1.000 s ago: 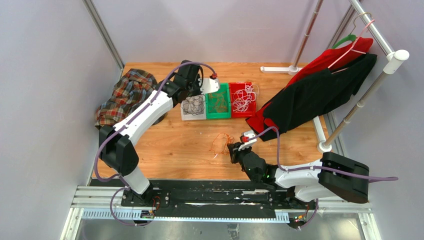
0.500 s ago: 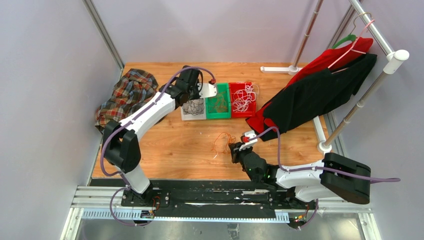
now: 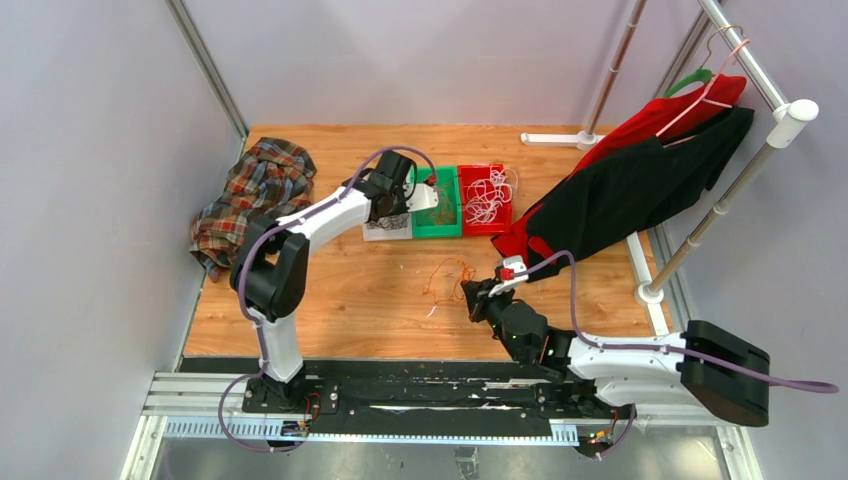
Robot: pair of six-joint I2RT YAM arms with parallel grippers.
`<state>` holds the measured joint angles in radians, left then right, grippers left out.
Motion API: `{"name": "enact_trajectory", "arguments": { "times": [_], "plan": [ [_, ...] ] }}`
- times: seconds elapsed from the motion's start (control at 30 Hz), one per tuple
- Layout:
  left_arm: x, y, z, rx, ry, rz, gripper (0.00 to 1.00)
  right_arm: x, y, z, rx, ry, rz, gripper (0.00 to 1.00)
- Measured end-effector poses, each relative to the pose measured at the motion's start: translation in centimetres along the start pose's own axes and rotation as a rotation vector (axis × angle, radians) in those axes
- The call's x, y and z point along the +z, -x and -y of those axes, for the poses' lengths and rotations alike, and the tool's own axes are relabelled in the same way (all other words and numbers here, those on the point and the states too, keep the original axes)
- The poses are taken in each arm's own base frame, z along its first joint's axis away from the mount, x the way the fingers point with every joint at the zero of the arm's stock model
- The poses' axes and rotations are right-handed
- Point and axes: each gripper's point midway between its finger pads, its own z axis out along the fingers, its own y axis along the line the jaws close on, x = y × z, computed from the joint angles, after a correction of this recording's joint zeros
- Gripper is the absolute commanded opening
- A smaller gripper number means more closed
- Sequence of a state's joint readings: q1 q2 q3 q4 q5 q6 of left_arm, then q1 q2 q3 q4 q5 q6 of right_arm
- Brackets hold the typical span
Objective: Untangle the cables
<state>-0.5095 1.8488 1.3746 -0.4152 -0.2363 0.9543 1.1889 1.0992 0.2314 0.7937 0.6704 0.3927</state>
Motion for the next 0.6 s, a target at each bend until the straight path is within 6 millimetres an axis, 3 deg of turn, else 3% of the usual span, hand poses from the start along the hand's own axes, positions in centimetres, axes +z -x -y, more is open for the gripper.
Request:
{"name": "enact_trajectory", "arguments": {
  "times": [0.03,0.1,0.17,0.27,0.37,0.6],
  "plan": [
    [0.4,-0.2,0.4,-0.007,-0.014,-0.01,0.48,-0.1,0.3,0.0,0.01,0.004,0.002,0.01],
    [0.8,-0.4,0.7,-0.032,-0.045,-0.02,0.69,-0.2,0.9,0.1,0.026,0.01,0.007,0.01],
    [0.4,-0.2,0.1,-0.09,-0.06,-0.012,0.82,-0.2,1.5,0.2,0.039,0.015,0.006,0.01],
    [-1.5,1.2,-2.4,-0.188,-0.033,0.06,0.99,-0.1,2.6,0.1,0.061,0.029,0.008,0.01],
    [-4.9,2.5,-4.2,-0.261,-0.017,0.15,0.98,-0.1,3.6,-0.1,0.073,0.051,0.009,0.01],
    [-17.3,5.7,-9.3,-0.435,0.085,0.417,0.98,0.7,7.3,-1.4,0.11,0.13,0.013,0.01]
  ]
}}
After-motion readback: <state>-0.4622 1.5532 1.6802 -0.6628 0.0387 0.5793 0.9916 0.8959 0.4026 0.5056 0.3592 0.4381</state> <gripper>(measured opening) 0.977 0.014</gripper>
